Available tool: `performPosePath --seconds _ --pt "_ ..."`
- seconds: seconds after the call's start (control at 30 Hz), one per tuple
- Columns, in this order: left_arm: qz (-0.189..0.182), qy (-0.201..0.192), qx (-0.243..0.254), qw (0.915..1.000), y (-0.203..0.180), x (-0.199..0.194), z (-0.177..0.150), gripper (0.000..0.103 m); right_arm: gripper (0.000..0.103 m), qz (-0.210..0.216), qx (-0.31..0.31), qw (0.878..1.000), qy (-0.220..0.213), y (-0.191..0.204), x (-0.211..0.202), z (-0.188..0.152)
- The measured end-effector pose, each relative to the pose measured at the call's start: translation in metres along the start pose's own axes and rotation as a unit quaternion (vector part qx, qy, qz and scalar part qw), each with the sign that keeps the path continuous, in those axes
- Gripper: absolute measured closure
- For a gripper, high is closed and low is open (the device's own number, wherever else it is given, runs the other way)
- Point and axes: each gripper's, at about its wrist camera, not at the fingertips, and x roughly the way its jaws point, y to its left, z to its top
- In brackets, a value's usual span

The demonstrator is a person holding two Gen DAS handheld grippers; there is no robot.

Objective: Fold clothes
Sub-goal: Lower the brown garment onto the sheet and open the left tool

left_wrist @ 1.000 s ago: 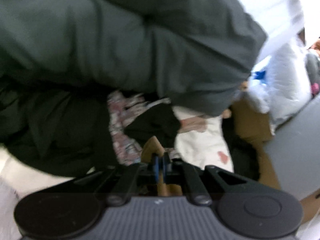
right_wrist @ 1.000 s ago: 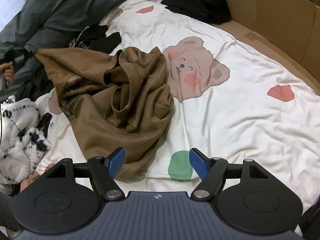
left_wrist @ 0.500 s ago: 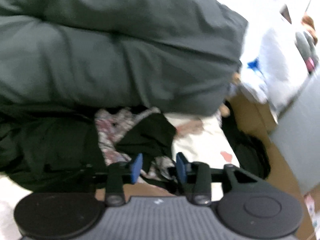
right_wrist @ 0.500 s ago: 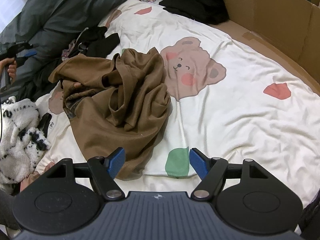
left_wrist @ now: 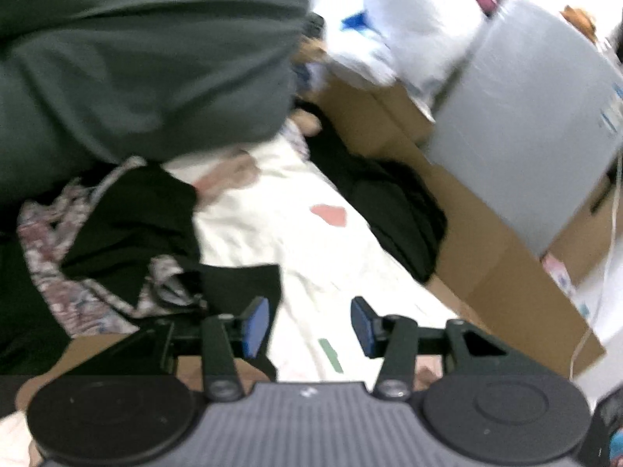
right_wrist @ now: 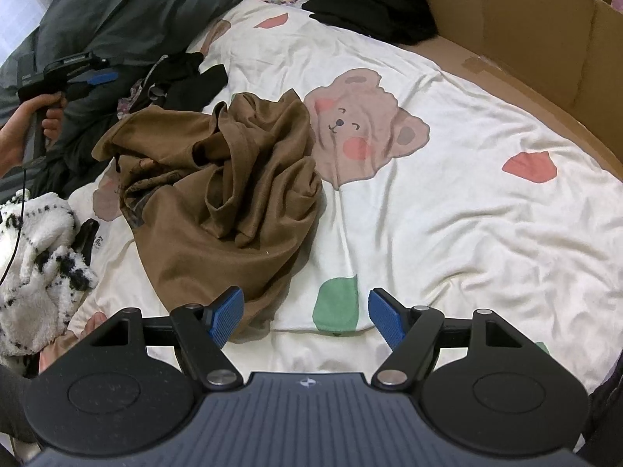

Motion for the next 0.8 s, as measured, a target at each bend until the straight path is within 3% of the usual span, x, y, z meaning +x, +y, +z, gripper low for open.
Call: performPosePath --seconds 0.2,0.37,0.4,0.5,0.57,0.67,0.8 --pt "0.012 0.066 0.085 0.9941 -0.028 0.028 -0.01 0.048 0.028 0.002 0.005 1.0 -0.003 -0.004 -0.002 -0.003" --pt "0.008 0.119 0.155 0.9807 -0.04 0.05 -0.017 0.048 0.028 0.001 0.001 1.0 0.005 -0.006 0.001 -0.008" --pt "0.011 0.127 0.178 0.9756 -0.043 0.055 -0.019 0.048 0.028 0.001 0.001 1.0 0.006 -0.006 0.002 -0.008" --pt "0.036 0.155 0.276 0.948 -0.055 0.072 -0.029 0.048 0.028 0.0 0.002 1.0 0.009 -0.008 0.003 -0.01" --pt "0.054 0.169 0.312 0.9333 -0.058 0.082 -0.034 0.048 0.028 -0.001 0.002 1.0 0.011 -0.008 0.004 -0.011" --pt "0.072 0.182 0.34 0.9197 -0.061 0.097 -0.041 0.048 0.028 0.0 0.0 1.0 0.013 -0.007 0.006 -0.011" --pt "0.087 0.201 0.347 0.9121 -0.06 0.109 -0.049 0.048 0.028 0.001 -0.002 1.0 0.015 -0.005 0.006 -0.012"
